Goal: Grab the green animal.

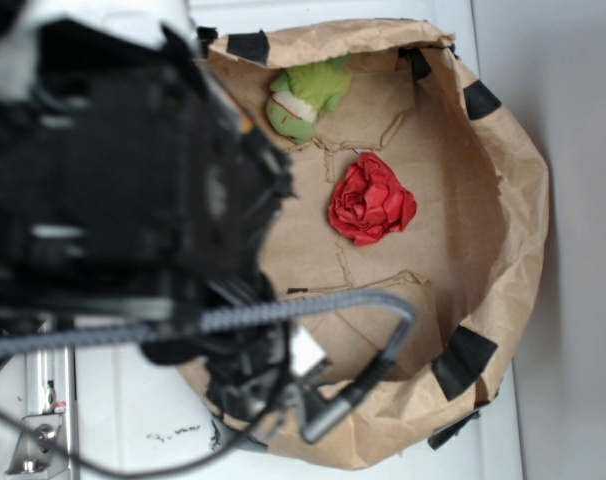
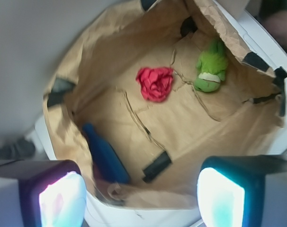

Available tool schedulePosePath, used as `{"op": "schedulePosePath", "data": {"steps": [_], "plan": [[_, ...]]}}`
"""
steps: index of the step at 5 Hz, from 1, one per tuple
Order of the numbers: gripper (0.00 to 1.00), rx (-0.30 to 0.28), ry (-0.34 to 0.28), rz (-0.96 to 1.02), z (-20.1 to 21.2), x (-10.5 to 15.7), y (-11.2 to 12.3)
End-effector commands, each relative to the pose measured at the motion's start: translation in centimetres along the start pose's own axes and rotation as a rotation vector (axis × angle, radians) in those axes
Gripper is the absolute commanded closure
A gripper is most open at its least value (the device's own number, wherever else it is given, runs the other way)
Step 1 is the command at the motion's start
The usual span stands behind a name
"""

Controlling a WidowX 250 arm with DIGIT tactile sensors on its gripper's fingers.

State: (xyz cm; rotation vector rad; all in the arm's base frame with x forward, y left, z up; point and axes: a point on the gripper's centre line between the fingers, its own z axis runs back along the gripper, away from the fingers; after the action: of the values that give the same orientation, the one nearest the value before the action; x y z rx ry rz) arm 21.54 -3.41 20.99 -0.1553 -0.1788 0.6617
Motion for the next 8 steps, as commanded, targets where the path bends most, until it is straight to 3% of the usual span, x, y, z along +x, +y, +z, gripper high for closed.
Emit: {"op": "schedulePosePath", "data": {"steps": [1, 2, 3, 4, 6, 8], "plan": [[0.00, 0.040, -0.094, 0.341, -3.8, 4.2, 2.3], [0.00, 0.123, -0.058, 0.400, -5.5, 5.8, 1.9], [0.00, 0.239, -0.075, 0.485, -6.4, 4.8, 2.1], [0.00, 0.305, -0.118, 0.586, -7.2, 6.1, 2.6], [0.00, 0.358, -0.226, 0.652, -9.7, 8.6, 5.7], [0.00, 0.398, -0.265, 0.652, -10.9, 8.2, 8.4]]}}
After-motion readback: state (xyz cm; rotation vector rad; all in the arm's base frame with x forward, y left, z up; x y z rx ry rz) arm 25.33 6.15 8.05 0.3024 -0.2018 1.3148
